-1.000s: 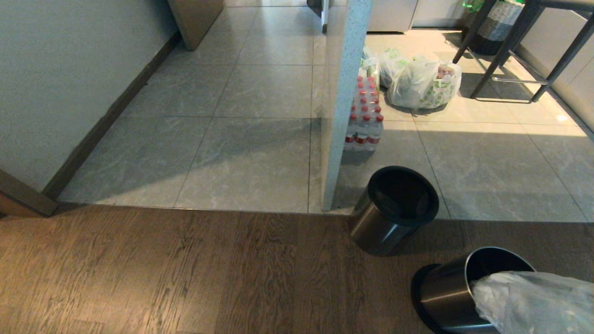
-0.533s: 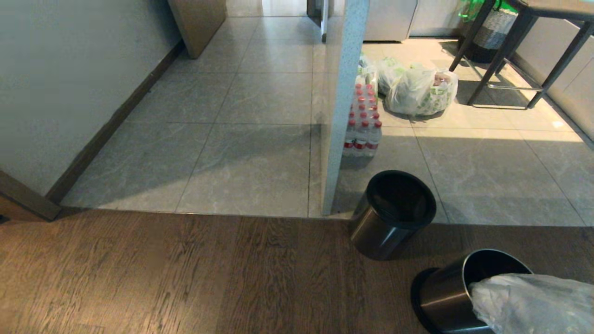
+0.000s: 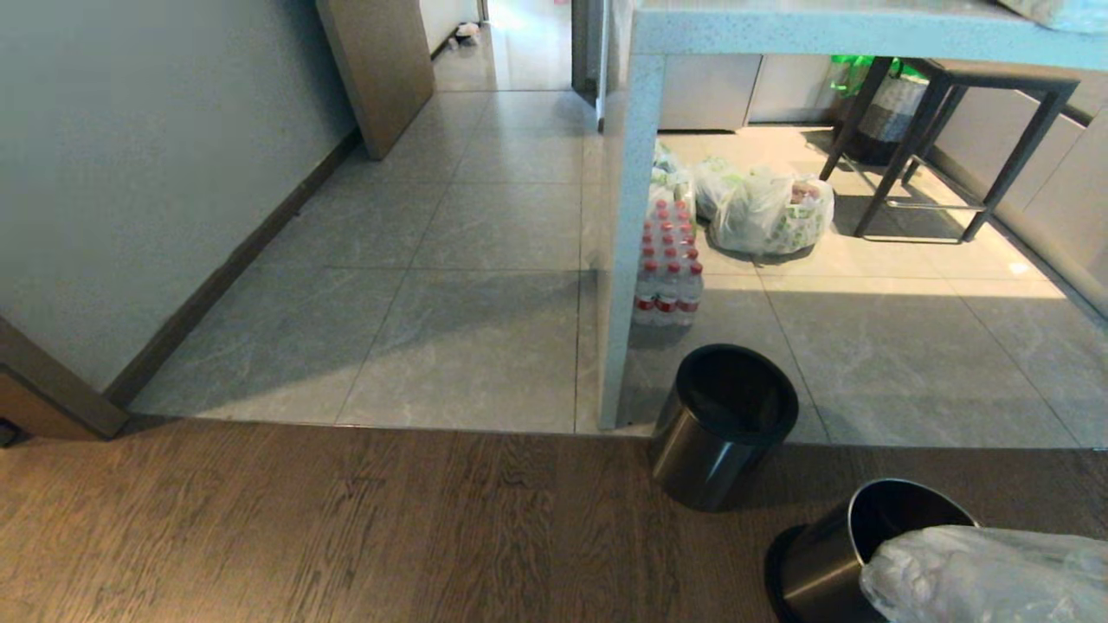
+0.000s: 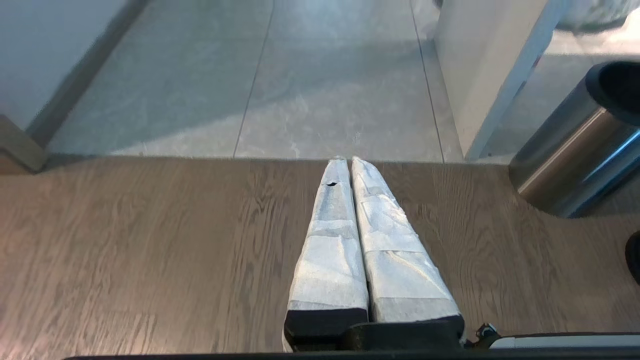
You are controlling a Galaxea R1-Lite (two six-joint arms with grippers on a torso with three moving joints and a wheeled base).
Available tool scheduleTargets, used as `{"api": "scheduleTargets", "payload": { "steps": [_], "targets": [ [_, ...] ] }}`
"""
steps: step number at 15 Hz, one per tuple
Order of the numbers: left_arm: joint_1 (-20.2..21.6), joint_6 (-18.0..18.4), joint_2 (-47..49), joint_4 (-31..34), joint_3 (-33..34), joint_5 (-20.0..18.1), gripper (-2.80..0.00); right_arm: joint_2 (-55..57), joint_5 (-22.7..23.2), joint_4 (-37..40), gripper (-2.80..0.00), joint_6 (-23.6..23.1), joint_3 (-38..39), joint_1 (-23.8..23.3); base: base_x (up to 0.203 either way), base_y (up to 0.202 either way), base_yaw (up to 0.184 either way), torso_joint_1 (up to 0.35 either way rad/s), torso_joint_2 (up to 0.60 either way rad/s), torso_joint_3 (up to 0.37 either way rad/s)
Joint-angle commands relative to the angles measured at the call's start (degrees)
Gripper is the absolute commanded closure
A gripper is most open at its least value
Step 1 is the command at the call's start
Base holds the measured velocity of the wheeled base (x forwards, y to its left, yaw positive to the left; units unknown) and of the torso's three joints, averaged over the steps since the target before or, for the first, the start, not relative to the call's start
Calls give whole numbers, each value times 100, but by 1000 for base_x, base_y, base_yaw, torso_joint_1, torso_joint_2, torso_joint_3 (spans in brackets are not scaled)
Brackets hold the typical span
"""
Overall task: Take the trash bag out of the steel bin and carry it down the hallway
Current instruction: Put the trash bag at the door
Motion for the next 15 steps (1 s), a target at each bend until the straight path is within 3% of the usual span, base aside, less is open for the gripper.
{"api": "scheduleTargets", "payload": {
  "steps": [1,15],
  "targets": [
    [2,-11,7,-1,18,1,0,10,-2,-4,0,1,16,0,0,0,0,2,-1,191],
    [2,-2,7,-1,18,1,0,10,-2,-4,0,1,12,0,0,0,0,2,2,203]
  ]
}}
